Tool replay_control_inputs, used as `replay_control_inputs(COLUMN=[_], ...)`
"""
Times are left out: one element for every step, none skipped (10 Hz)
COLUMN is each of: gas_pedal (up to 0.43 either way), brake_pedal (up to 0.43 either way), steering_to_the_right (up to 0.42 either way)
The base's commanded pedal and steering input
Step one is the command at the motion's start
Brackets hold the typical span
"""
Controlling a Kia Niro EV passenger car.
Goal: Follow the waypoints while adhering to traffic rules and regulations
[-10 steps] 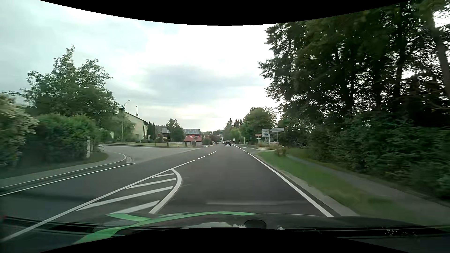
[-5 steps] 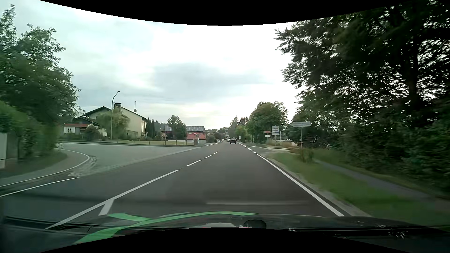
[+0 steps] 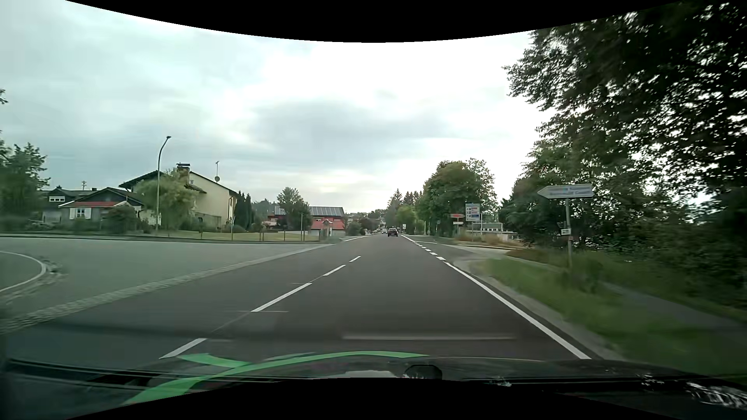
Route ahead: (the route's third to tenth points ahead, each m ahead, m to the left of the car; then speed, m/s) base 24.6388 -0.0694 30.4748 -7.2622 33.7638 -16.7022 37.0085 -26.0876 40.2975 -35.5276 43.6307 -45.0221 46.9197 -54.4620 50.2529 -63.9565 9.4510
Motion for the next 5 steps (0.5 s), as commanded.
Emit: replay_control_inputs(gas_pedal=[0.000, 0.000, 0.000, 0.000, 0.000], brake_pedal=[0.152, 0.165, 0.165, 0.165, 0.171], steering_to_the_right=[-0.012, -0.009, -0.005, 0.001, 0.009])
